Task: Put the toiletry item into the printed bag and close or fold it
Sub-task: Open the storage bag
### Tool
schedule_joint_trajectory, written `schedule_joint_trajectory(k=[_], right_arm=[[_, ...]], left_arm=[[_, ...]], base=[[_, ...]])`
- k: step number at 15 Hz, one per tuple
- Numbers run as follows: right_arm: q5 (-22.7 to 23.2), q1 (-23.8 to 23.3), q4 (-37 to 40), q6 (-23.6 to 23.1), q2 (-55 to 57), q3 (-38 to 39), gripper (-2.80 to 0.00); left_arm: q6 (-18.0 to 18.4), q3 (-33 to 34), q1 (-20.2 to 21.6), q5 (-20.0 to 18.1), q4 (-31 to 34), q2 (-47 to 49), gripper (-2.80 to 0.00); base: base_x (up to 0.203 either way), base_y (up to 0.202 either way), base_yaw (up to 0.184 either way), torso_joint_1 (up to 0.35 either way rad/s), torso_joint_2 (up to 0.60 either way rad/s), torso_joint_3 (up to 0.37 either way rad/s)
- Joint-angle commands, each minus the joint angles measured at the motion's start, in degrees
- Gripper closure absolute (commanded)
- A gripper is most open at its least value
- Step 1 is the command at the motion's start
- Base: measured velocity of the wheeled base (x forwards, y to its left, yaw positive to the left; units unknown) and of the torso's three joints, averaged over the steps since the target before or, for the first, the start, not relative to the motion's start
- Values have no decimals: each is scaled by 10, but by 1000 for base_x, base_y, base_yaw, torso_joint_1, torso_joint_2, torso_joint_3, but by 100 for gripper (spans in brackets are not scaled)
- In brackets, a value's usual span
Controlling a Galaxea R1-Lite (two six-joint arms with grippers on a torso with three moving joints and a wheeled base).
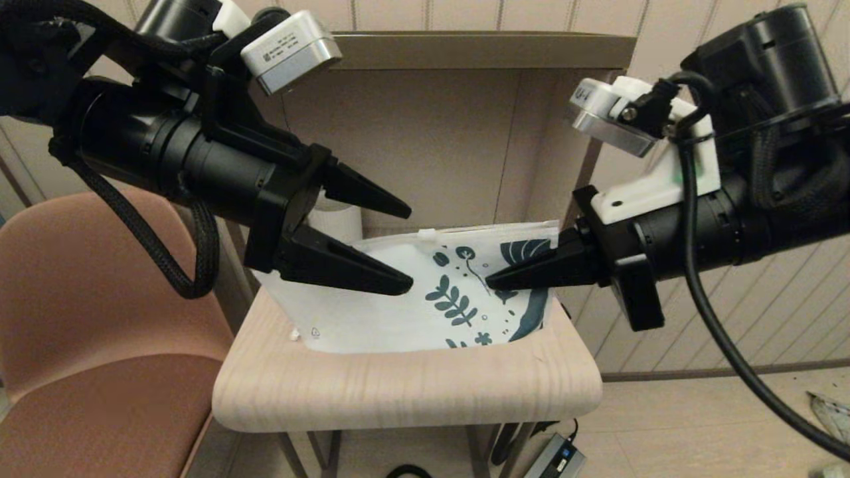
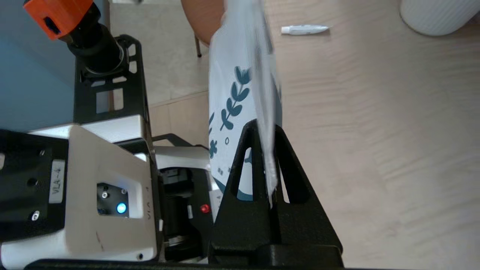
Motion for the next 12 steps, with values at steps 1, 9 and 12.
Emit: schedule_joint_trajectory(k=[1, 9, 12], right_arm=[[2, 5, 0, -7, -17, 15, 0], [4, 26, -38, -11, -9, 33, 0], [4, 26, -43, -11, -1, 44, 0]], left_arm=[[6, -23, -1, 0, 9, 19, -280], [7, -22, -1, 14, 27, 14, -280], [7, -22, -1, 14, 24, 10, -280]], base=[[0, 0, 0, 0, 0, 0], [0, 0, 0, 0, 0, 0], [0, 0, 0, 0, 0, 0]])
